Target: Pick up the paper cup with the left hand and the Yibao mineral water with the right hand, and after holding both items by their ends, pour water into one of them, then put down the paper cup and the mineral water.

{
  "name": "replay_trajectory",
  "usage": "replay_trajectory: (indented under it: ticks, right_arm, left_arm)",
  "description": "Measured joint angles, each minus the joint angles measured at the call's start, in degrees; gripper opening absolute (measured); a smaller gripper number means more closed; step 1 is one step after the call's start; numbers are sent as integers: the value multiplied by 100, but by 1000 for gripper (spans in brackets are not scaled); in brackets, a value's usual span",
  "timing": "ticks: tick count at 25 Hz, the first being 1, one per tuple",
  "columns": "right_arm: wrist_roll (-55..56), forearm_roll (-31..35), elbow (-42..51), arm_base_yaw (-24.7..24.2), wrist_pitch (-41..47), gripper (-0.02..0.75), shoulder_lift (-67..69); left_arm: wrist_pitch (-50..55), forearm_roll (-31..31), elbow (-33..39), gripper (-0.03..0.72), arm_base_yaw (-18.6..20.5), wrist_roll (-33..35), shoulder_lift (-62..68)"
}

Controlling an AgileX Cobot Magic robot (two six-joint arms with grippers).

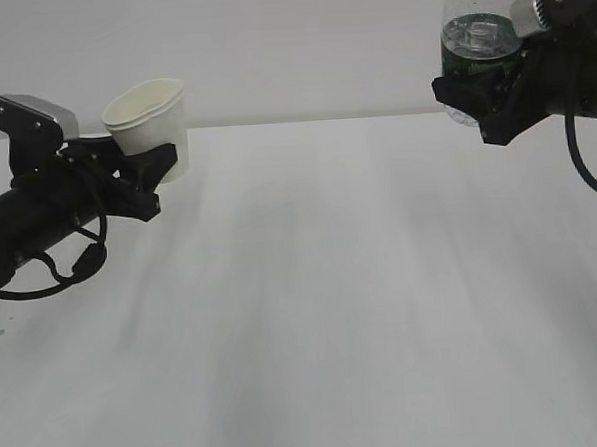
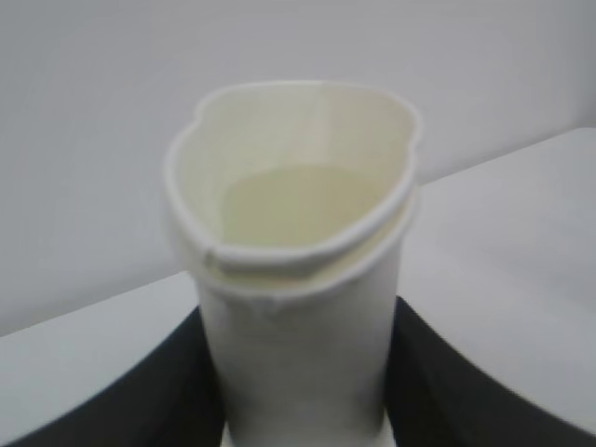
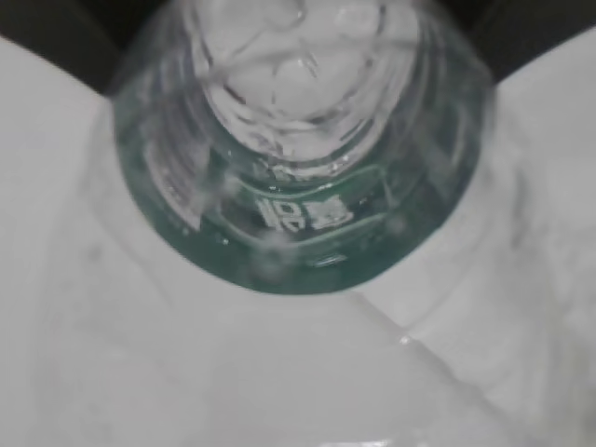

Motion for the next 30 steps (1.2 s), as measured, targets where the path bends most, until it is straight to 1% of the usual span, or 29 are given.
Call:
replay_trajectory:
  ticks: [13,24,30]
  right_arm:
    - [0,0,0,0,14,463,0]
    - [0,0,0,0,14,463,0]
    - [10,0,0,0,14,463,0]
  left_arm:
    - [0,-61,0,360,333,0,0]
    - [0,-231,0,359,613,0,0]
    - [10,-262,0,359,703,0,0]
